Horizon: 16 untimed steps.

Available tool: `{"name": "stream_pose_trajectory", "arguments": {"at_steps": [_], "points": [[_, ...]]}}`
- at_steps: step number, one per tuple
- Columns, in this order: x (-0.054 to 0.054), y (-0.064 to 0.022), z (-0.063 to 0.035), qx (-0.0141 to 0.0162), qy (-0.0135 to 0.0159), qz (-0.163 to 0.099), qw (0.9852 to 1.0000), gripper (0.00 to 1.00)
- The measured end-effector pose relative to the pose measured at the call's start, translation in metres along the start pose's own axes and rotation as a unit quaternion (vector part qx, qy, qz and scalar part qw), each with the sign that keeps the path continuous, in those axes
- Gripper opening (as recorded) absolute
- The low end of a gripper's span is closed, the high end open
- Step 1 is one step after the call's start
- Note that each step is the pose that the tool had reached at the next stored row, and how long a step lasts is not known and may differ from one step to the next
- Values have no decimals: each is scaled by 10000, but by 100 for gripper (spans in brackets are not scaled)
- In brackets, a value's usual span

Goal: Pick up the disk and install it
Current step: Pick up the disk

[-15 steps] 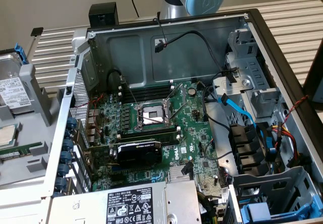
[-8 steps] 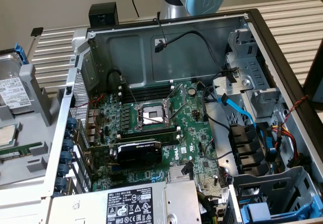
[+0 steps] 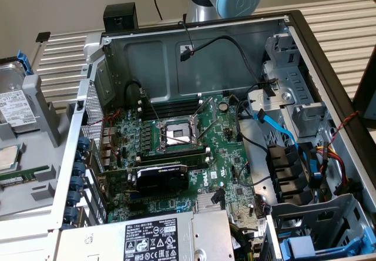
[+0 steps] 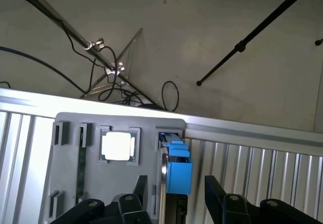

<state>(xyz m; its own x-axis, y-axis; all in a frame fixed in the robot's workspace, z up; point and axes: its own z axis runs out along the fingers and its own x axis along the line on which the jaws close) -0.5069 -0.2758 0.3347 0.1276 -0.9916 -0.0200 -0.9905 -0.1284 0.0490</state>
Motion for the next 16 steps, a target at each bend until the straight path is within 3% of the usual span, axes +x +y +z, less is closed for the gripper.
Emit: {"name": "stream_pose_trajectory", "arguments": {"at_steps": [9,11,12,16], "points": [[4,-1,140,1,-10,-1,10000,57],[5,-1,176,2,-15,0,10000,58],[5,0,195,2,-19,-1,10000,65],[7,-1,267,3,-30,-2,10000,65]]}}
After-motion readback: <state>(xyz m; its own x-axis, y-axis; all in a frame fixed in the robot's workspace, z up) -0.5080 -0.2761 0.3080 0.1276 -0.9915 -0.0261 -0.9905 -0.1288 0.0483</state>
